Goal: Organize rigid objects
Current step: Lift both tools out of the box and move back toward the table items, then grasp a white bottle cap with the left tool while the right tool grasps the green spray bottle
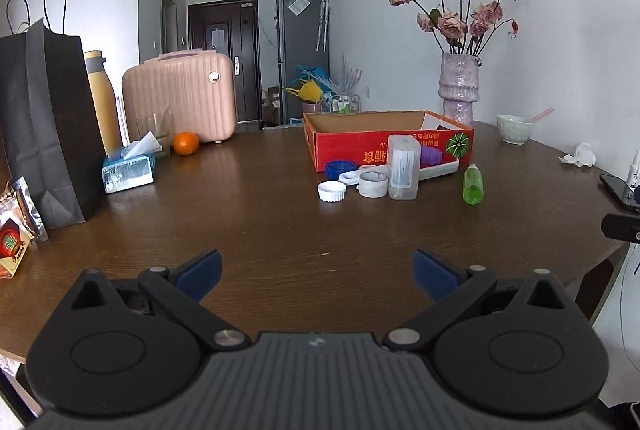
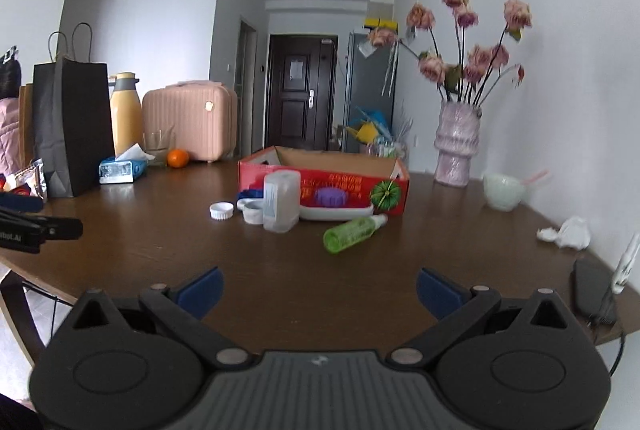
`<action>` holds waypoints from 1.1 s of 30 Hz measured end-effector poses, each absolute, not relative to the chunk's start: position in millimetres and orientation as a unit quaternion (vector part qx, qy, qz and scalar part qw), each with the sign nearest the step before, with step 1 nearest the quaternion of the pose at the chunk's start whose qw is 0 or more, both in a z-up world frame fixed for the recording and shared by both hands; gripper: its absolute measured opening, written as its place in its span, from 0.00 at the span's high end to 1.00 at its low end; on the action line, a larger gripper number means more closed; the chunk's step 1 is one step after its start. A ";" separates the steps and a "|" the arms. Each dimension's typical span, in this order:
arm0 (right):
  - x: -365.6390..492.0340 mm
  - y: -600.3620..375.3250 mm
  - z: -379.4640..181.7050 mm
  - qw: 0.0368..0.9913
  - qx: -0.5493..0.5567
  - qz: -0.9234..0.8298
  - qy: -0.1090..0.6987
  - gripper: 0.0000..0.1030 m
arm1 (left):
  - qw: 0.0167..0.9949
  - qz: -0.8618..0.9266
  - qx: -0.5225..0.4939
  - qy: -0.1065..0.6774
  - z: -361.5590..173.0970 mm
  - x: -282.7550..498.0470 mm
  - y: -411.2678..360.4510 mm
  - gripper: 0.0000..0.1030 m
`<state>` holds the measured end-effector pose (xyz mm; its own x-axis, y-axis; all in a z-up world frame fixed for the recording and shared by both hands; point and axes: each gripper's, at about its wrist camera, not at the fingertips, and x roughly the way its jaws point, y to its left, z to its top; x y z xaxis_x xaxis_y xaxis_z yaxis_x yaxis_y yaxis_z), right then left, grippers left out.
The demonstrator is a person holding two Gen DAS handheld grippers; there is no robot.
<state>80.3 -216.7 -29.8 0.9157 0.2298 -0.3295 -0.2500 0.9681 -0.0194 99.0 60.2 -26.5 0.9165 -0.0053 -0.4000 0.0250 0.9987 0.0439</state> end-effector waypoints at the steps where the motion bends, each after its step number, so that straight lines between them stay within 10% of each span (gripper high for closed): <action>1: 81.3 -217.9 -31.8 0.979 -0.024 0.117 0.164 0.00 | 0.978 -0.007 0.023 0.206 -27.4 100.0 61.1 0.00; 21: 204.8 -231.3 -55.3 0.954 0.053 0.102 0.276 0.08 | 0.952 -0.053 0.080 0.292 -45.3 256.0 51.8 0.00; 33: 343.1 -208.1 -69.7 0.945 0.068 0.105 0.304 0.30 | 0.934 -0.077 0.009 0.350 -64.0 382.8 67.7 0.37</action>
<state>343.1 -208.1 -69.7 0.7936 0.2398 -0.5592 -0.1573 0.9687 0.1921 382.8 67.7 -64.0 0.7437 -0.1371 -0.6544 0.1495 0.9881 -0.0371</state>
